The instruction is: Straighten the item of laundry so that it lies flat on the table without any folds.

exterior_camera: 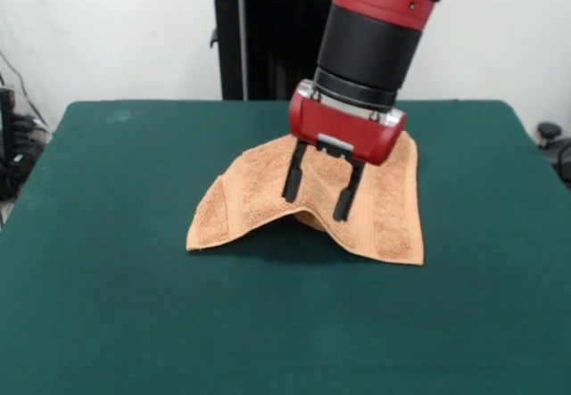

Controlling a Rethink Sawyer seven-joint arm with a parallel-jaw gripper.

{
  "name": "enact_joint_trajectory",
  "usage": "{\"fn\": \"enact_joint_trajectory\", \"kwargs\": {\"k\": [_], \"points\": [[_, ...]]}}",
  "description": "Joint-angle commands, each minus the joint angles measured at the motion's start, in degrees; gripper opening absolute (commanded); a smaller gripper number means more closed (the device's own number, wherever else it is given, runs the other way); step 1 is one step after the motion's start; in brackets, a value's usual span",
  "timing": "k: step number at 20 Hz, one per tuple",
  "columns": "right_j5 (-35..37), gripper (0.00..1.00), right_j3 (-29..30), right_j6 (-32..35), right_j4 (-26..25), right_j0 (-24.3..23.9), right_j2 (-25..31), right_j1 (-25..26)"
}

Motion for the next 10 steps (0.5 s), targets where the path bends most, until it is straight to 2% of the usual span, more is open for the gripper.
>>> {"fn": "enact_joint_trajectory", "kwargs": {"k": [1, 10], "points": [[0.0, 1.00, 3.2, 12.9, 4.0, -0.2, 11.8, 0.7], [1.1, 1.00, 4.4, 12.2, 4.6, -0.1, 13.1, -0.5]]}}
